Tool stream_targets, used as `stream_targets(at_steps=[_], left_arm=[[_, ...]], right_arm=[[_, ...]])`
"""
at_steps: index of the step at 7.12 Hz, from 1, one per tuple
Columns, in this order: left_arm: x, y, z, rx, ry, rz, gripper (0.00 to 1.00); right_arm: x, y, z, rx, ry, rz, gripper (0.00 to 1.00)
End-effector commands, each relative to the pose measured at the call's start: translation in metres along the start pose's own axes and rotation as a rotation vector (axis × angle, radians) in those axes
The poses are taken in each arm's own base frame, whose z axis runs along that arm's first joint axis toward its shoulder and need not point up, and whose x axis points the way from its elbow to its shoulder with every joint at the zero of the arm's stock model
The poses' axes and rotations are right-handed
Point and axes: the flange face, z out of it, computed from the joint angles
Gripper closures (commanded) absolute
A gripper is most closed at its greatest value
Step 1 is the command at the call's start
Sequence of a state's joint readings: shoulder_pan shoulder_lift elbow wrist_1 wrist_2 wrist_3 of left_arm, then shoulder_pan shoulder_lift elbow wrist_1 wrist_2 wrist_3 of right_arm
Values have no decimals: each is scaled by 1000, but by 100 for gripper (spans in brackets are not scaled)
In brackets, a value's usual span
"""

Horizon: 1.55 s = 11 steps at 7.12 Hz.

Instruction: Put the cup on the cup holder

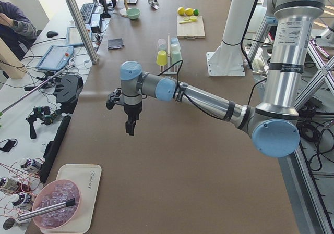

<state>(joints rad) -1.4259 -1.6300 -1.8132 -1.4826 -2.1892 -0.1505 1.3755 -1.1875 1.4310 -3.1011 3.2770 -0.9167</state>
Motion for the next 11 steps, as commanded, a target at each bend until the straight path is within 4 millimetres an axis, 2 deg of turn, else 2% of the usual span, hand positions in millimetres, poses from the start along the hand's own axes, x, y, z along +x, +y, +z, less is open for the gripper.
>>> stream_targets(at_steps=[1,2,3,4,7,8,9,11], left_arm=[[-80,60,1,-14,25,-49,3],[-99,82,5,-25,57,-93,3],[-101,88,8,-34,88,-122,3],[-100,89,12,-47,131,-177,3],[-96,89,10,-39,158,-171,3],[-94,88,8,-34,158,-169,3],[-94,88,8,-34,158,-169,3],[-95,89,9,-39,159,-171,3]], right_arm=[[3,0,8,-2,-1,156,0],[5,1,13,-3,3,193,0],[6,1,14,1,0,199,0],[4,1,15,1,-3,185,0],[7,-1,18,13,-15,156,0],[6,-8,31,30,-46,42,0],[9,-13,67,86,-107,-2,0],[6,-28,112,251,-229,-87,0]])
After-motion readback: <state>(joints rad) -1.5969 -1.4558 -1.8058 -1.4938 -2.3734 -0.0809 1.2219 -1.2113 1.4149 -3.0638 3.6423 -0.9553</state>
